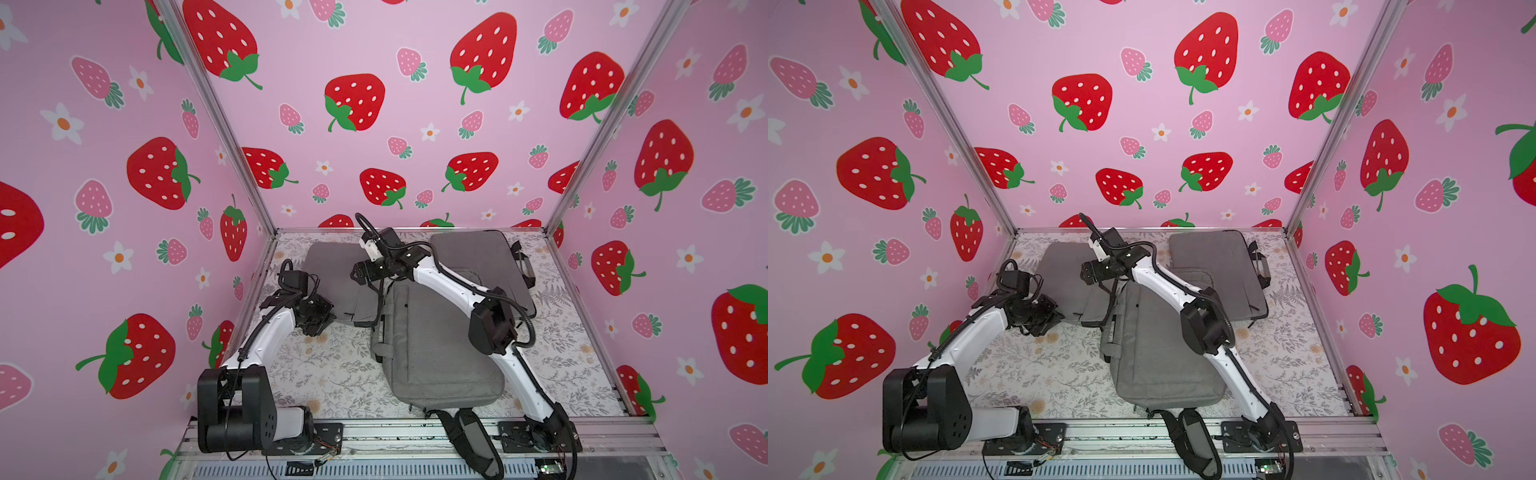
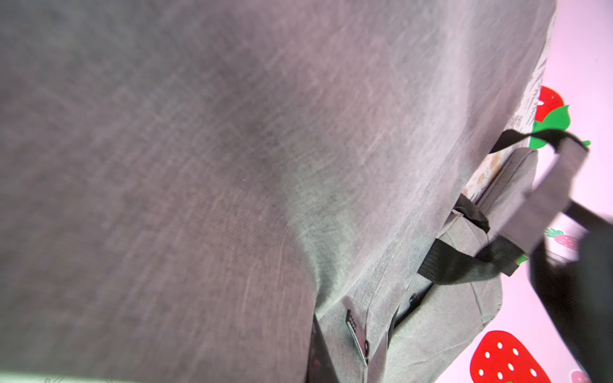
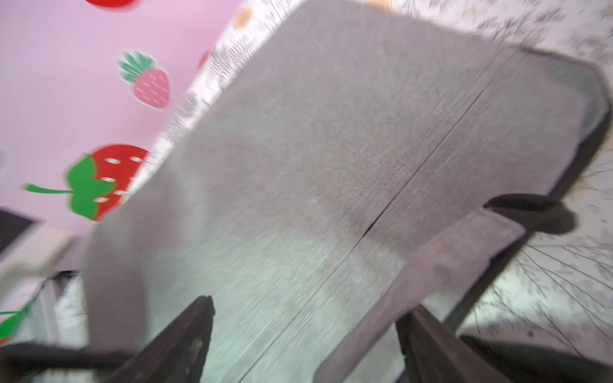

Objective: Open the zippered laptop bag and take out the laptop
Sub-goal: Adjust the zippered laptop bag at the center of the board.

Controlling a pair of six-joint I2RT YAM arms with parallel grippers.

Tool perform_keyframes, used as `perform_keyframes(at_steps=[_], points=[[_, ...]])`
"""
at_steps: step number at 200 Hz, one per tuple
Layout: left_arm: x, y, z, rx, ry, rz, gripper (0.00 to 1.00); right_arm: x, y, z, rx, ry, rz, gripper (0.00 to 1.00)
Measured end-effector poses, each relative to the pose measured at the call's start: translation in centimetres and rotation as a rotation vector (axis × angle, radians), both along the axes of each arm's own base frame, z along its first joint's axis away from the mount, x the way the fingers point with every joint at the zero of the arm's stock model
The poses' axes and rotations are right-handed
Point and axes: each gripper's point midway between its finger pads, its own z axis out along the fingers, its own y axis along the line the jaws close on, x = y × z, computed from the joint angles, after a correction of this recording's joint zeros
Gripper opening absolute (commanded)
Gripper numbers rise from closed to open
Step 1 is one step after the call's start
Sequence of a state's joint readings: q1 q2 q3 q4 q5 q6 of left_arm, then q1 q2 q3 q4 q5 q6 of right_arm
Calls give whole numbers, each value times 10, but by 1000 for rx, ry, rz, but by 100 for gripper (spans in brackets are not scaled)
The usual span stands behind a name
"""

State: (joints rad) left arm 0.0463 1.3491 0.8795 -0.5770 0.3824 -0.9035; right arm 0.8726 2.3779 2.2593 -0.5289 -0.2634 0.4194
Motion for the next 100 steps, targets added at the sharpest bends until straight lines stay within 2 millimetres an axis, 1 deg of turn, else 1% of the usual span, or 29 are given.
perform_keyframes(at_steps=[10, 22, 30, 43, 58, 77, 86, 100], points=[[0, 0, 0, -4, 2, 5, 0, -7, -9, 16, 15, -9, 7, 91], [0, -1, 0, -7, 4, 9, 0, -16, -20, 30, 33, -26, 22, 88], [0, -1, 0, -10, 5, 12, 0, -22, -26, 36, 44, -35, 32, 88], [0, -1, 0, -12, 6, 16, 0, -34, -40, 36, 47, -34, 42, 86], [0, -1, 0, -17, 8, 21, 0, -48, -54, 23, 34, -15, 52, 82], [1, -3, 1, -32, 9, 30, 0, -69, -70, -6, -1, 26, 67, 72], [1, -3, 1, -37, 9, 32, 0, -78, -74, -20, -15, 57, 70, 68], [1, -4, 1, -42, 11, 37, 0, -91, -77, -37, -36, 98, 83, 66]])
